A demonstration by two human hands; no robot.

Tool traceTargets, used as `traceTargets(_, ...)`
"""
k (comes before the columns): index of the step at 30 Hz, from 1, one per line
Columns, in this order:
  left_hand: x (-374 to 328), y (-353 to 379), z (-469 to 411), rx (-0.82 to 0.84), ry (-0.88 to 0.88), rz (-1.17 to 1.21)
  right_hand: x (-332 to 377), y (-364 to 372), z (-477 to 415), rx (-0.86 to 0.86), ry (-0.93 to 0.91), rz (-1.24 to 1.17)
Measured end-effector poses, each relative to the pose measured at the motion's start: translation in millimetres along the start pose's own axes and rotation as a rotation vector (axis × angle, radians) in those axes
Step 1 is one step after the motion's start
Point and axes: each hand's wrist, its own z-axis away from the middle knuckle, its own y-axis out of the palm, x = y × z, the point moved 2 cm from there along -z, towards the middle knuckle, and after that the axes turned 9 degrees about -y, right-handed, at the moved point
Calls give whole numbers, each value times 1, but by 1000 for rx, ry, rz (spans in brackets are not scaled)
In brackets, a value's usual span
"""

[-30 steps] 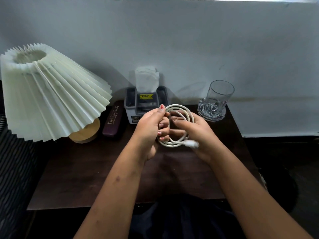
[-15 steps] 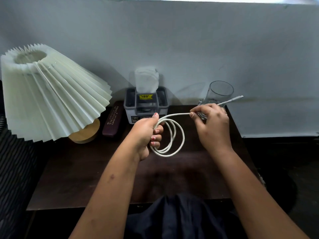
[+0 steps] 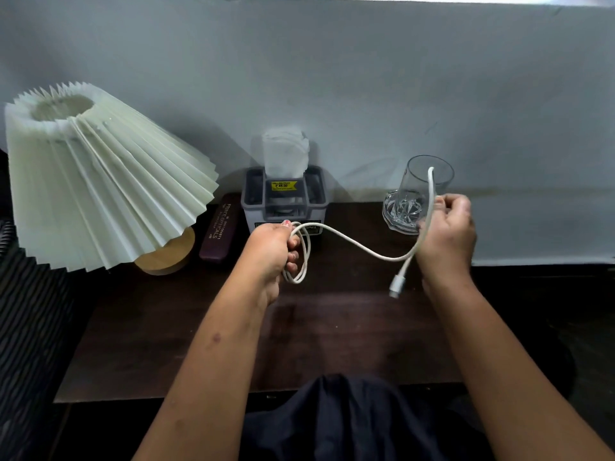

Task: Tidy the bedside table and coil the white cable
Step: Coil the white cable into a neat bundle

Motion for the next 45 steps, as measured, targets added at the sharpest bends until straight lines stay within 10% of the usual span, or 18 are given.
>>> traceTargets(6, -2, 0, 5, 62, -21, 132, -2, 3, 6, 476, 237, -223)
traceTargets(14, -1, 10, 9, 184, 12, 121, -4, 29, 38, 953, 18, 99)
traceTargets(27, -1, 15, 24, 518, -19, -71, -10, 27, 24, 579, -128, -27)
traceTargets(36, -7, 19, 27, 653, 22, 111, -8, 33, 33, 654, -85, 94)
traceTargets(45, -17, 7, 14, 157, 361, 476, 22, 49, 85, 1053, -300, 340)
